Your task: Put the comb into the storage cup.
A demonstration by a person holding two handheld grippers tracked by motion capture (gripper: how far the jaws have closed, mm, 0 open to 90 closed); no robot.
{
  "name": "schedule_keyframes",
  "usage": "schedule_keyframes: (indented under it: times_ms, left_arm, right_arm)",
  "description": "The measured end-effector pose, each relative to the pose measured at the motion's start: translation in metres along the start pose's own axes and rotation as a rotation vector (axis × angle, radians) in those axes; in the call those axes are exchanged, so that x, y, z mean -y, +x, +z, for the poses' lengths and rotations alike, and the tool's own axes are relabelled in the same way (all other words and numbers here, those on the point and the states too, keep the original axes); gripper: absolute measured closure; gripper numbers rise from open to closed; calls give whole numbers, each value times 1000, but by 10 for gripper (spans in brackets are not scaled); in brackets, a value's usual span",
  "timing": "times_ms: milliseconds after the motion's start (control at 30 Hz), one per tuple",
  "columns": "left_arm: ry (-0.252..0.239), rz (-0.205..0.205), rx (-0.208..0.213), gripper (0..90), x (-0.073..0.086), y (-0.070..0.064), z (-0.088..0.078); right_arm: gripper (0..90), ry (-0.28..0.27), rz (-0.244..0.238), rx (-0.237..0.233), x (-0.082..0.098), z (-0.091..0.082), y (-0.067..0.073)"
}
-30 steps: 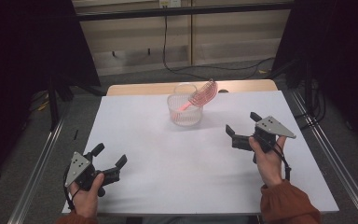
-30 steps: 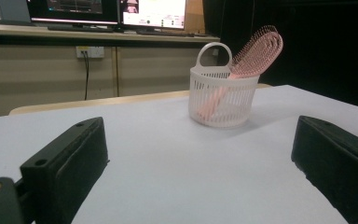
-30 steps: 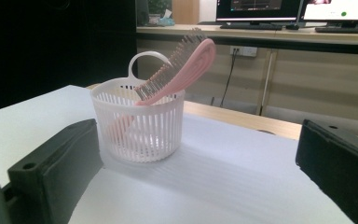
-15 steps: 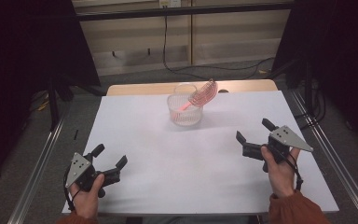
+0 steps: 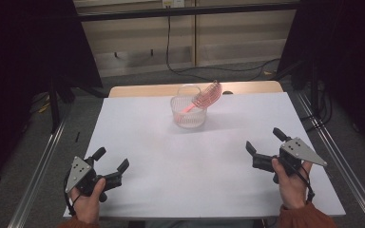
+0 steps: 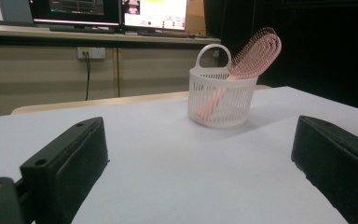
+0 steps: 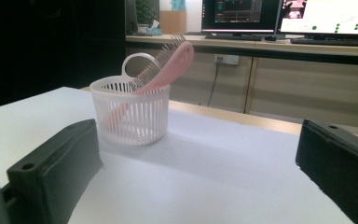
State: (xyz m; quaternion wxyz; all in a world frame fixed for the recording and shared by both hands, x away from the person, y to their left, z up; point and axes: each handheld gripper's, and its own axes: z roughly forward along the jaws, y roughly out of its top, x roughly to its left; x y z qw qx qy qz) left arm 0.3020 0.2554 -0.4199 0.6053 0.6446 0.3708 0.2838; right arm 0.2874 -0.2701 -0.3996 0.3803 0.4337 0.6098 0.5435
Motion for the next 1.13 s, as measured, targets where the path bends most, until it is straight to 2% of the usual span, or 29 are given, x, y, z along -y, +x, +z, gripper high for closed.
schedule_keyframes:
  times_ms: [200,300,367,633,833,933,1033,1133]
  left_arm:
    - [5,1,-6,39,0,0,-1]
    - [-7,-12,1,38,-1,-2,-1]
    - [-4,-7,-2,38,-1,-2,-1]
    - [12,-15,-36,38,0,-1,-1]
    - [6,-32,-40,39,1,1,-1]
    - [15,-21,-36,38,1,2,0]
    - [6,-30,-35,38,0,2,1]
    - [11,-33,-31,38,1,3,2]
  right_arm:
    - [0,0,9,22,5,-11,-3]
    - [0,19,3,25,12,-15,-3]
    - [0,21,5,39,16,-17,-2]
    - [0,14,-8,95,22,-29,-4]
    - [0,23,-21,115,31,-31,-5]
    - [0,0,2,118,31,-30,-5]
    - [0,11,5,113,32,-29,-5]
    - [0,1,13,115,32,-28,-4]
